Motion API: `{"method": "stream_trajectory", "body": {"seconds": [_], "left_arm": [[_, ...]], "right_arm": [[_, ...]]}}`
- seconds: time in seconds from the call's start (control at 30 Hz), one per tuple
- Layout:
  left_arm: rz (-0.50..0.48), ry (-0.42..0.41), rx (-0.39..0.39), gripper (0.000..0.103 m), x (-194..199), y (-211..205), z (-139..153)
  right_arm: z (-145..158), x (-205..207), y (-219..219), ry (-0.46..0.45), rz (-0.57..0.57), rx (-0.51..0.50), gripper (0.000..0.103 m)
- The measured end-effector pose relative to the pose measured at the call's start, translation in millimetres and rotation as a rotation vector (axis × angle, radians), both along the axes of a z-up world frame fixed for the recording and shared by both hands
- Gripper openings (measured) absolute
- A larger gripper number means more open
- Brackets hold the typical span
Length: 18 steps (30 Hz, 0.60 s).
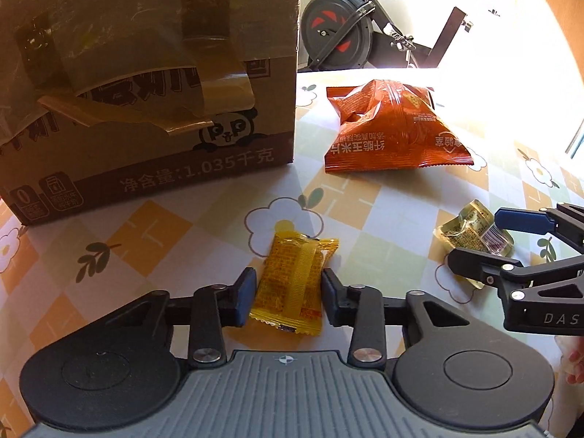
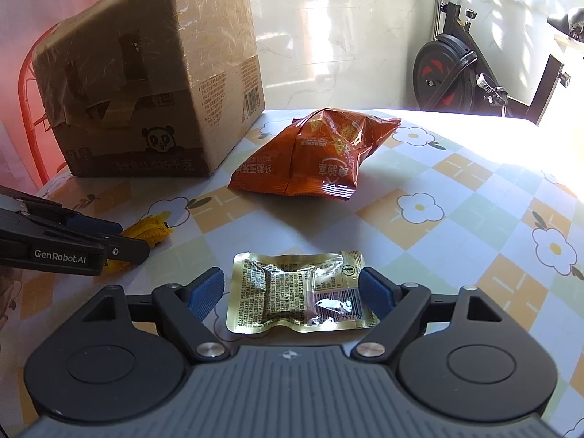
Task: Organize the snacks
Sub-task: 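Grasp the yellow wrapped cake with the left gripper while the right gripper grasps the gold packet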
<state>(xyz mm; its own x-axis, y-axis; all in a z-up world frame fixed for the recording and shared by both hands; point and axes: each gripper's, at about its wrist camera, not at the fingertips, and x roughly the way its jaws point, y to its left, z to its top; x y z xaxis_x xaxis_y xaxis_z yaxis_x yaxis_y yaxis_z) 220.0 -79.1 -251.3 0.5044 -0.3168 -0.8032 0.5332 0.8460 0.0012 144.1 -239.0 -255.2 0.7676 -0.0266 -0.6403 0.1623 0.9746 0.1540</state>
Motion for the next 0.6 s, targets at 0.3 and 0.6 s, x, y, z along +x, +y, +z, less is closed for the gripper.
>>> {"method": "stream_trajectory", "body": {"seconds": [0.3, 0.6], "left_arm": [[0.124, 0.002, -0.053, 0.039, -24.1, -1.0, -1.2], [0.146, -0.007, -0.050, 0.039, -31.5, -3.2, -0.4]], "right_arm": [[-1.0, -1.5, 13.3, 0.008, 0.095, -0.043, 0.078], [-7.2, 1.7, 8.3, 0.016, 0.084, -0.029, 0.077]]}}
